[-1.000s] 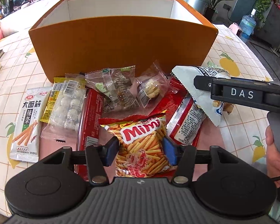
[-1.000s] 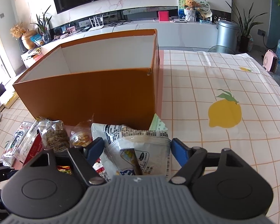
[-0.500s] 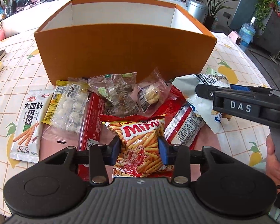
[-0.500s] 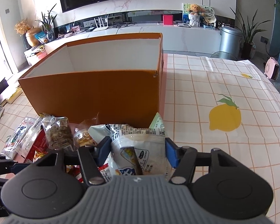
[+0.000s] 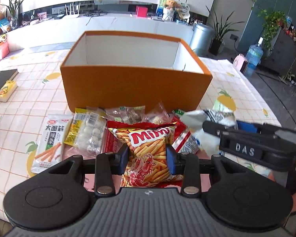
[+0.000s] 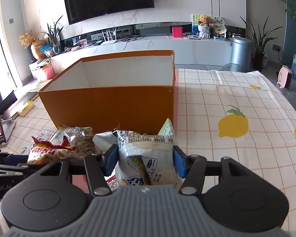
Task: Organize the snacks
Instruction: 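Carry both bags into the orange box and open both tools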
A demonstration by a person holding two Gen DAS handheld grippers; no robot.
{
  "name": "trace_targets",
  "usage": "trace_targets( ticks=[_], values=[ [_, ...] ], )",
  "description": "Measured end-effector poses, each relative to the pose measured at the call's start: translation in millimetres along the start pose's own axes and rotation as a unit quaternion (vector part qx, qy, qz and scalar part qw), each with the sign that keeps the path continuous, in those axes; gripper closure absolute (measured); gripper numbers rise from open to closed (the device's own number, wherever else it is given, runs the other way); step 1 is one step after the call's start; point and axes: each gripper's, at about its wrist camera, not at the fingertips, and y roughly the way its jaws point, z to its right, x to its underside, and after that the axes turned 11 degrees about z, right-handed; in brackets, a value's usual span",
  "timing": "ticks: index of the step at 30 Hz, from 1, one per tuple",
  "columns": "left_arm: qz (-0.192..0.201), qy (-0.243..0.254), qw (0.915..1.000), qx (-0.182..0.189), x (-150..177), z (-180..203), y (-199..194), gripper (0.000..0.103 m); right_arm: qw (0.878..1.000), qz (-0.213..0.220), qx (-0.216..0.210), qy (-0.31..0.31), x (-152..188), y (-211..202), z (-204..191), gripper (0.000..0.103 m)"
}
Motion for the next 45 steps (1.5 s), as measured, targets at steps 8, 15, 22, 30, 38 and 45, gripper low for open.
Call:
trace_targets(
  ticks=[8, 15, 22, 30, 38, 45],
  values=[
    [0.037, 0.009, 0.9992, 0.007, -32.3, -11.6, -26.8, 0.06, 1.0, 0.026, -0.012, -0.005, -27.8, -35.7, -22.3, 0.047],
    [0.062, 0.023, 0.9976, 0.023, -67.0, -18.1, -37.0, 0.06, 0.998, 0.05, -0.025, -0.034, -61.0, -48.5, -44.6, 0.047],
    [0.072, 0.048, 0.9959, 0.026, -97.1, -22.1, -30.3, 0.06, 0.996, 0.054, -0.038, -0.055, -96.9, -42.2, -63.1, 0.047],
    [0.059, 0.081, 0.9947, 0.023, -129.1, -30.2, -2.5, 0.06, 0.996, 0.041, -0.048, -0.057, -138.8, -3.5, -74.6, 0.047],
    [0.024, 0.1, 0.9945, 0.019, -157.5, -34.5, 50.4, 0.06, 0.998, 0.007, -0.035, -0.051, -164.6, 62.0, -73.6, 0.047],
    [-0.044, 0.118, 0.9919, 0.02, -163.3, -46.1, 111.5, 0.061, 0.997, -0.06, -0.024, -0.047, -162.2, 138.1, -63.4, 0.047]
  ],
)
